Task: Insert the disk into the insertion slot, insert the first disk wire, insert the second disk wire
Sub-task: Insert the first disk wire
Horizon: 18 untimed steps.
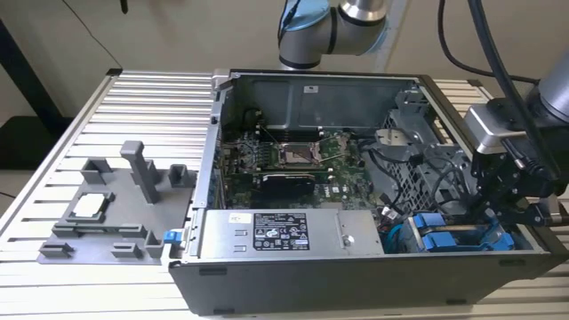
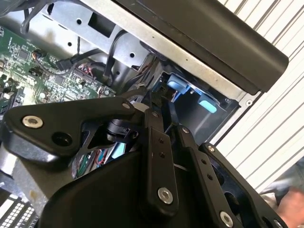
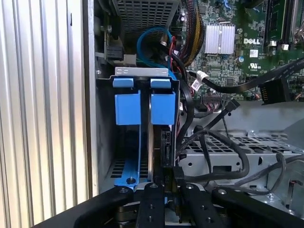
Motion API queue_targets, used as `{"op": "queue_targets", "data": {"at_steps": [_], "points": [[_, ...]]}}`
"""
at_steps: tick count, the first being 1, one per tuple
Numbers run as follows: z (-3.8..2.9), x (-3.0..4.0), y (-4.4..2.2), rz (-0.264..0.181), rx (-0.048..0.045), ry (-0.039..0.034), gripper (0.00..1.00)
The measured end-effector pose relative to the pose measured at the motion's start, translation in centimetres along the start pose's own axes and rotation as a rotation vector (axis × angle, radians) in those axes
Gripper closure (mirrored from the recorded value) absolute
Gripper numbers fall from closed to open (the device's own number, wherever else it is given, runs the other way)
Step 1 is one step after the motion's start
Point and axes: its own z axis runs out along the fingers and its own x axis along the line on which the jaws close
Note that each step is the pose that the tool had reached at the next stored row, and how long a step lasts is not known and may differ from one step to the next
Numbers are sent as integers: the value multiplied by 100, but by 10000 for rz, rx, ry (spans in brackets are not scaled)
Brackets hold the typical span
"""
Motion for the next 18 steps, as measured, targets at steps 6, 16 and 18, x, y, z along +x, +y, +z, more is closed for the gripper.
{"op": "queue_targets", "data": {"at_steps": [6,16,18], "points": [[34,1,2,49,4,24,81],[43,2,3,50,3,10,73],[39,1,3,50,3,18,73]]}}
